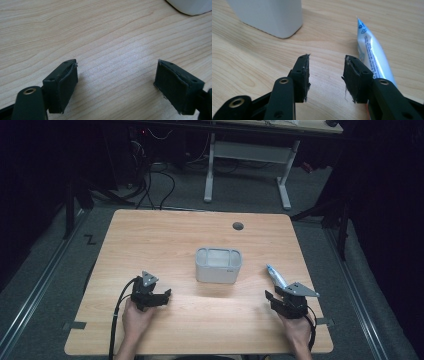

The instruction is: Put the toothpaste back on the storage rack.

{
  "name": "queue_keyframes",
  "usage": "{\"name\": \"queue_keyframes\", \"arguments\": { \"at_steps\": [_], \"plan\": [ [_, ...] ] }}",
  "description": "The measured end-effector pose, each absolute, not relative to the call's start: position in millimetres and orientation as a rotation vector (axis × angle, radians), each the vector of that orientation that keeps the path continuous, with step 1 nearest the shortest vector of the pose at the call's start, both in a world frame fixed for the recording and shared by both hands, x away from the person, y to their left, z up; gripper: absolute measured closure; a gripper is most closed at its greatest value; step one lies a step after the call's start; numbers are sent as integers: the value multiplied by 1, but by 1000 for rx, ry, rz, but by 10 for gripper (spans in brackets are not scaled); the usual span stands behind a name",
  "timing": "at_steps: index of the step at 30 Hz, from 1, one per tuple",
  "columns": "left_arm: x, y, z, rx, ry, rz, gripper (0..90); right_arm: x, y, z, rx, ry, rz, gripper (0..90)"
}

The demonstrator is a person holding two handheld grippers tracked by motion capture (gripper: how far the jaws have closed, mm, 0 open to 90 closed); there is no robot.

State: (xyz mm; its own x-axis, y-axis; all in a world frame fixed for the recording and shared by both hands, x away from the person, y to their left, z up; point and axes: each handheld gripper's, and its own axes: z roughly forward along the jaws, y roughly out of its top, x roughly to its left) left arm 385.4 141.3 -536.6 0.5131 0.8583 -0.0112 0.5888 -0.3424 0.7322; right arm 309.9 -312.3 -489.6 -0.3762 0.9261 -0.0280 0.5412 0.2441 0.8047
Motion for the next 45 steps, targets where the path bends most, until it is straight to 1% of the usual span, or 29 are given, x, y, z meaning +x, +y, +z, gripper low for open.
{"name": "queue_keyframes", "arguments": {
  "at_steps": [20, 26, 31, 38, 45],
  "plan": [
    [385, 141, -537, 2062, 1179, 499, 188, 314, -344, -477, 1406, 1931, 1030, 576],
    [385, 141, -537, 2061, 1180, 501, 188, 319, -348, -473, 1404, 1921, 969, 575],
    [385, 141, -537, 2060, 1180, 501, 189, 327, -353, -468, 1414, 1923, 939, 555],
    [385, 141, -537, 2062, 1181, 502, 190, 340, -364, -456, 1441, 1868, 924, 494],
    [385, 141, -537, 2060, 1180, 500, 194, 346, -364, -456, 1451, 1897, 900, 498]
  ]
}}
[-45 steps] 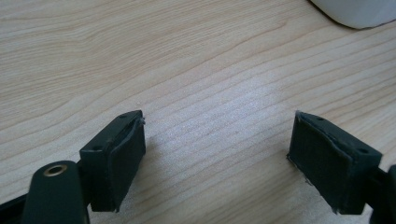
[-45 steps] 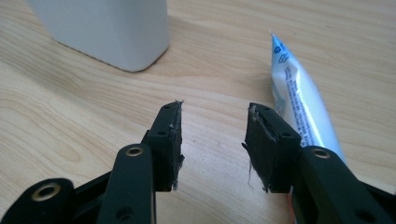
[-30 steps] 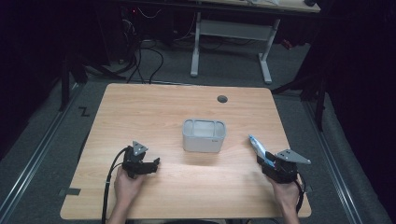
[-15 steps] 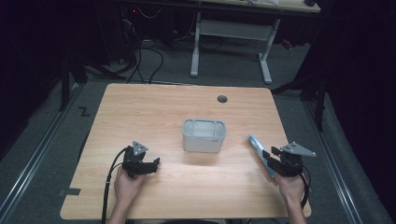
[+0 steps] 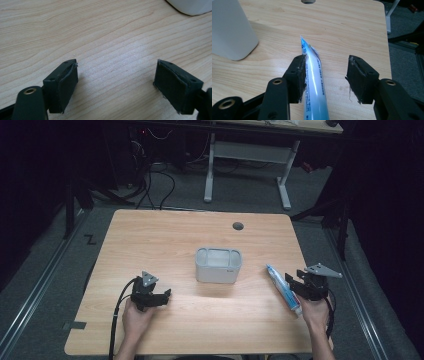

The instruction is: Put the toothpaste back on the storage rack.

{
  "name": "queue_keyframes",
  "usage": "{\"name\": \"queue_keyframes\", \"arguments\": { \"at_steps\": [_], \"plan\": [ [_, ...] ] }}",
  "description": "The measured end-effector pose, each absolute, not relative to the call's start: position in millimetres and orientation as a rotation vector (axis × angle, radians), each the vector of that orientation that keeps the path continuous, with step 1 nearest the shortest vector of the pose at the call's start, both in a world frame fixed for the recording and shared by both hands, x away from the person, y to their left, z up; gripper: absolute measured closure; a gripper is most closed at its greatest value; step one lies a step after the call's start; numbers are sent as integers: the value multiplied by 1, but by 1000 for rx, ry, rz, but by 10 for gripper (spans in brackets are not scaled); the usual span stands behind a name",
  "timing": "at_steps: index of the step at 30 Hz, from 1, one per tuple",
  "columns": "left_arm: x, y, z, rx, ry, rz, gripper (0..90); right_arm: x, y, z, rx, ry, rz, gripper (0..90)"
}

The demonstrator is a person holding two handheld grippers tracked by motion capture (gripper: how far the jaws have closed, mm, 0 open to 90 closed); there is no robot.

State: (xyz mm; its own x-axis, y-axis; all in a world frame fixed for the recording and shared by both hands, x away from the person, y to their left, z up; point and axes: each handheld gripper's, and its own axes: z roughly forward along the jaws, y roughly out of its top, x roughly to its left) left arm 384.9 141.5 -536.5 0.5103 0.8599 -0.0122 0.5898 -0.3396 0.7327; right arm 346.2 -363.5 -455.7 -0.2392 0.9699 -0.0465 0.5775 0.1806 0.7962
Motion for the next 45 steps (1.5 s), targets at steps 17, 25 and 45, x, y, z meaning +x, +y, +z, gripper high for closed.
{"name": "queue_keyframes", "arguments": {
  "at_steps": [17, 25, 45],
  "plan": [
    [385, 141, -537, 2060, 1181, 499, 194, 374, -351, -463, 1447, 2033, 801, 533],
    [385, 142, -537, 2060, 1181, 498, 194, 384, -344, -470, 1458, 2096, 732, 525],
    [385, 142, -537, 2059, 1181, 498, 194, 407, -339, -494, 1554, 2213, 558, 547]
  ]
}}
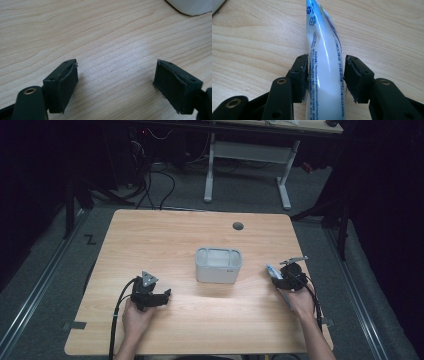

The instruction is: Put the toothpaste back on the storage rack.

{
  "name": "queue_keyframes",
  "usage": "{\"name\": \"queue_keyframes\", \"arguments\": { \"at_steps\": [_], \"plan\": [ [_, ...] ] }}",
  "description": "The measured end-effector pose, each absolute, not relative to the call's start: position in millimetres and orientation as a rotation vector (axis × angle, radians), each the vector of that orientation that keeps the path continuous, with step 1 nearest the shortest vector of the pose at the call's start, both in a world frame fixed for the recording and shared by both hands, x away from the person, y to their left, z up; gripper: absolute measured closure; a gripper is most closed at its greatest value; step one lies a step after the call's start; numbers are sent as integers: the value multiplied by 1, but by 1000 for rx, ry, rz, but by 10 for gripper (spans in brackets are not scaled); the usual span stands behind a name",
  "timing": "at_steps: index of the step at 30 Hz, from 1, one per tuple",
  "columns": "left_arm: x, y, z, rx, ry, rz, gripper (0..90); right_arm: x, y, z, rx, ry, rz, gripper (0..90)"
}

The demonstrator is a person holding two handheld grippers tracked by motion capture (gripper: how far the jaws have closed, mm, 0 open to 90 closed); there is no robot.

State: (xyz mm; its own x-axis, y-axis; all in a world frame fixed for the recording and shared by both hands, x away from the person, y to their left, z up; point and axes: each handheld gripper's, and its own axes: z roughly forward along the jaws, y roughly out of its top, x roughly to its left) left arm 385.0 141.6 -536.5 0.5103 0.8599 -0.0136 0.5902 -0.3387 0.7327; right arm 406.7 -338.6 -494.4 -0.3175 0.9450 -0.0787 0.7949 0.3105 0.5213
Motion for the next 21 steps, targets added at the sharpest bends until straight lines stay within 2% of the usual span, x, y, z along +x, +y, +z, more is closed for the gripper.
{"name": "queue_keyframes", "arguments": {
  "at_steps": [21],
  "plan": [
    [385, 142, -537, 2059, 1181, 499, 195, 414, -340, -500, 1620, 2270, 539, 688]
  ]
}}
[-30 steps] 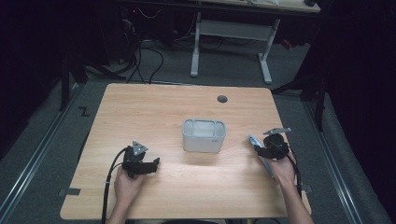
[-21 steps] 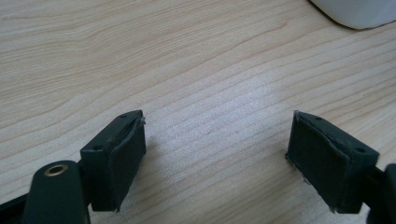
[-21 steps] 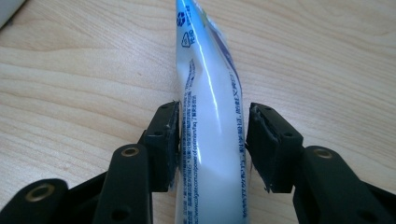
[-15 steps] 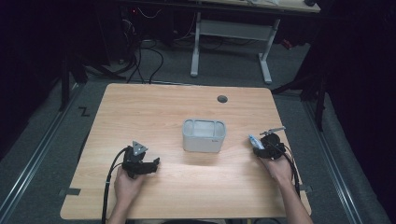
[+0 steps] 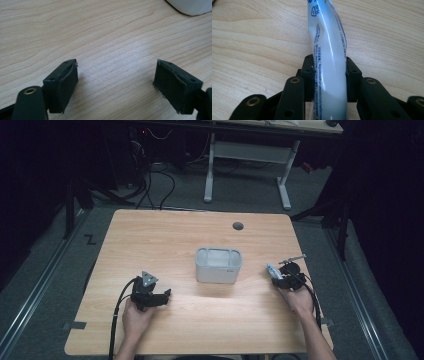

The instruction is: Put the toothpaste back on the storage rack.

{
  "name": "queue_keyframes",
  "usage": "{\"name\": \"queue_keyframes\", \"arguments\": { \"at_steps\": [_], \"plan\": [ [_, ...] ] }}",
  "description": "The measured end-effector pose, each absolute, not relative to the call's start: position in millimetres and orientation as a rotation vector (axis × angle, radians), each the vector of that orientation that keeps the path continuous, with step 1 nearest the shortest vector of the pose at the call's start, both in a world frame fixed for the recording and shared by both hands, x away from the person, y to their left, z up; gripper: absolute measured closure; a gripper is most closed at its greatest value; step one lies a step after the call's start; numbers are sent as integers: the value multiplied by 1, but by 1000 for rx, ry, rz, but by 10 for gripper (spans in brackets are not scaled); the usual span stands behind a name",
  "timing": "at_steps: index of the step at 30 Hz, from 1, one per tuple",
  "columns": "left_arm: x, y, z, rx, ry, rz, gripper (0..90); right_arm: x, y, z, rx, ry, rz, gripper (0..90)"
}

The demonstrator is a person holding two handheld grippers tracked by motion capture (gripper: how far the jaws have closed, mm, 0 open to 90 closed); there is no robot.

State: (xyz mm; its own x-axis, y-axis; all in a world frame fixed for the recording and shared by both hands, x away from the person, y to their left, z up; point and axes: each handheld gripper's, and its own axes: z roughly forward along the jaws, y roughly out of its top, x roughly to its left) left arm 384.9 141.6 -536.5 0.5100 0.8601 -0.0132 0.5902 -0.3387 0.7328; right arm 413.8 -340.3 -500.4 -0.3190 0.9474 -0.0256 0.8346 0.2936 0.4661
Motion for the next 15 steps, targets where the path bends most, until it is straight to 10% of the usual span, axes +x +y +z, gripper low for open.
{"name": "queue_keyframes", "arguments": {
  "at_steps": [15],
  "plan": [
    [385, 142, -537, 2059, 1181, 499, 194, 402, -344, -484, 1601, 2270, 657, 700]
  ]
}}
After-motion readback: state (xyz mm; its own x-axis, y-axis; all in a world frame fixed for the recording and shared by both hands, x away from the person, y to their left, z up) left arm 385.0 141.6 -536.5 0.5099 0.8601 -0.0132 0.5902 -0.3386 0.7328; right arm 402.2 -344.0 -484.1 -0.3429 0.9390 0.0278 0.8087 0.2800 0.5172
